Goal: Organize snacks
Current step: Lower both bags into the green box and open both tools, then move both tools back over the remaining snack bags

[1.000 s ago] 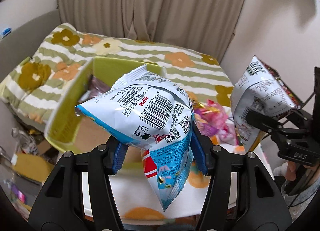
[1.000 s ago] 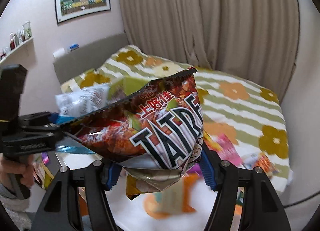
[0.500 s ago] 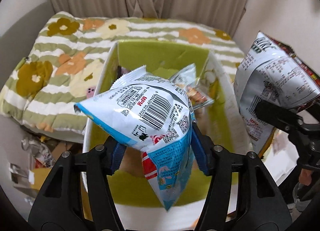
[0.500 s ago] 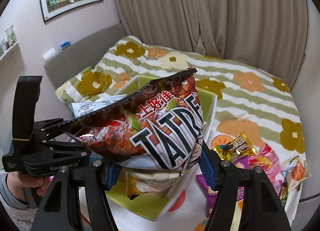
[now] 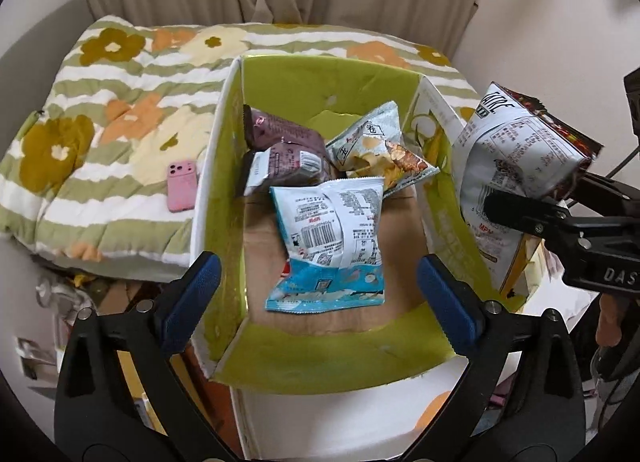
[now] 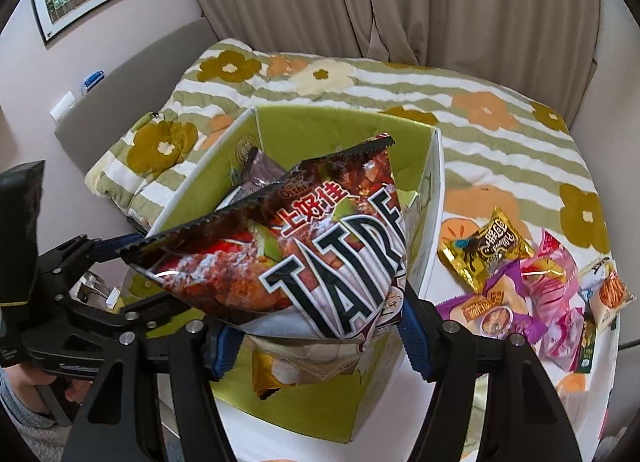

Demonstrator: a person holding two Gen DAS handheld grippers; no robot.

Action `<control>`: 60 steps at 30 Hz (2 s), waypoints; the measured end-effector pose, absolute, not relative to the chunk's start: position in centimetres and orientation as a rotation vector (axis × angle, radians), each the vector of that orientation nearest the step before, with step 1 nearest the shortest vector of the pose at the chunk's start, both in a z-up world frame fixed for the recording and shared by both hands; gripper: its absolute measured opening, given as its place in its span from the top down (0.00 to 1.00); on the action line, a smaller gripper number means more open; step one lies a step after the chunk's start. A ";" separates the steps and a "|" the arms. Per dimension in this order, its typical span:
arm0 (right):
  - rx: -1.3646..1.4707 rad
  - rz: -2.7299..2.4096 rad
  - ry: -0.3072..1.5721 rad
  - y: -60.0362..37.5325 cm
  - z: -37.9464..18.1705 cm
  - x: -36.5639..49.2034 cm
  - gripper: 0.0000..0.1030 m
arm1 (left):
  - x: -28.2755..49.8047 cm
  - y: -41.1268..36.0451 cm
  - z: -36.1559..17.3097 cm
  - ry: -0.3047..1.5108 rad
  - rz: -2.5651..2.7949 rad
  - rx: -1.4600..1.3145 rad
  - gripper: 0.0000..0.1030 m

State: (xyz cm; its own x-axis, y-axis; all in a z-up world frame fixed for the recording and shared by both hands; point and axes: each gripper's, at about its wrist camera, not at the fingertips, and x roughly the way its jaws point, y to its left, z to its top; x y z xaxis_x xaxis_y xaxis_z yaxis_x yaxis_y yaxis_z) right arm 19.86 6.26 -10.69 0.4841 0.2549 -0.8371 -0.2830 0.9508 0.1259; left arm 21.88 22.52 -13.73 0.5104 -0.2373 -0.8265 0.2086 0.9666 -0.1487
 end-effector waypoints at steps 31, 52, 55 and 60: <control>0.080 0.340 0.949 4.7 -9.1 17.3 0.00 | 18.9 22.2 -10.0 0.925 -0.194 -0.054 0.05; 0.094 0.221 0.790 -0.6 -3.9 11.3 0.00 | 15.0 17.0 -5.9 0.829 -0.316 -0.064 0.05; 0.074 0.202 0.759 -3.2 -3.1 10.8 0.00 | 14.7 14.6 -5.5 0.818 -0.317 -0.062 0.05; 0.042 0.163 0.722 -8.5 -2.5 10.5 0.00 | 14.2 9.2 -5.1 0.813 -0.310 -0.091 0.05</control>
